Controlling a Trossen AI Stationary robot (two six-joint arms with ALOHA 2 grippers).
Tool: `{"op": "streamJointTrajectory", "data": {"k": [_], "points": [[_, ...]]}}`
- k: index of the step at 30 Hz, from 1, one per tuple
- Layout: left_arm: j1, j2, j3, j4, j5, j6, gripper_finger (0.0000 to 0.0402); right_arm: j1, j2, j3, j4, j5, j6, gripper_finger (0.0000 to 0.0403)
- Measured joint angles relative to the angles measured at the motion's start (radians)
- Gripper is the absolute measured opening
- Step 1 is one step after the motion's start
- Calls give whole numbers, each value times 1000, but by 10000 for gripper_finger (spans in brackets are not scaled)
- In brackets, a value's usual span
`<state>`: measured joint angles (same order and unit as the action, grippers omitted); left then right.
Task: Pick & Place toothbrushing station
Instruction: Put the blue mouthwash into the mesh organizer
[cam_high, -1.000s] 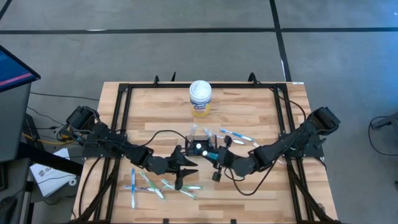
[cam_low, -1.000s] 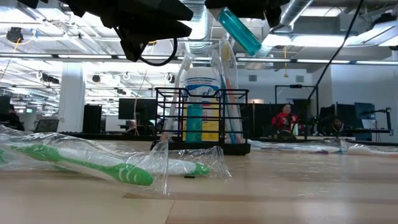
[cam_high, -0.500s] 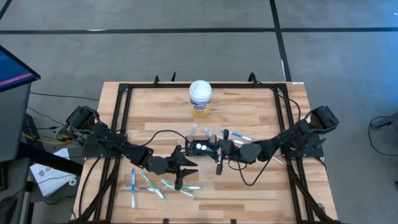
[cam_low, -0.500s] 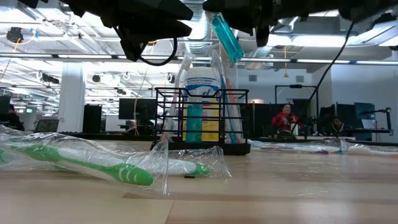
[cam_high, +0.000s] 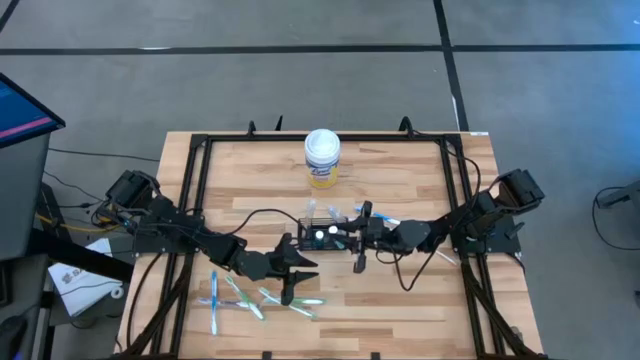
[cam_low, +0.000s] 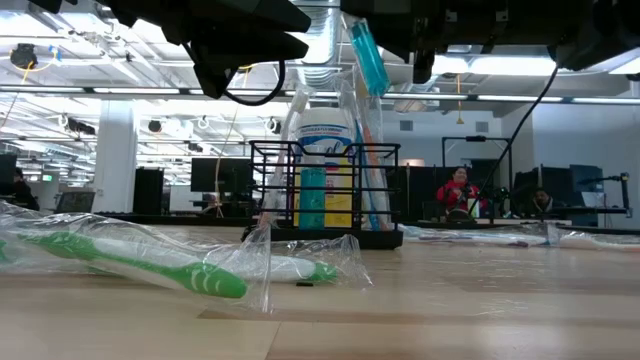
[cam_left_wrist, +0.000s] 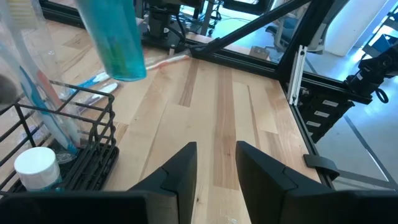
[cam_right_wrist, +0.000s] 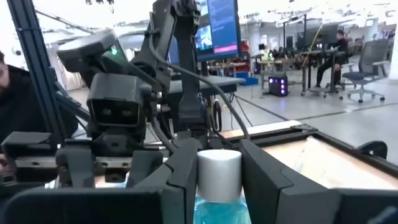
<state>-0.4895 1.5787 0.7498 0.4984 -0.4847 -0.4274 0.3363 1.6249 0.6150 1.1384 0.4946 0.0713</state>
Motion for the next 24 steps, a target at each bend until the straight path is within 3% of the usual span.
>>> {"op": "streamJointTrajectory", "data": {"k": [9,18,24], "points": [[0,0,0,0,0,0,106,-2,33,-3,99,-51,-47,85],[1,0,0,0,0,0,106,-47,226,-5,428,-147,-46,85],[1,0,0,0,0,0,106,-74,266,-3,429,-156,-38,85]]}}
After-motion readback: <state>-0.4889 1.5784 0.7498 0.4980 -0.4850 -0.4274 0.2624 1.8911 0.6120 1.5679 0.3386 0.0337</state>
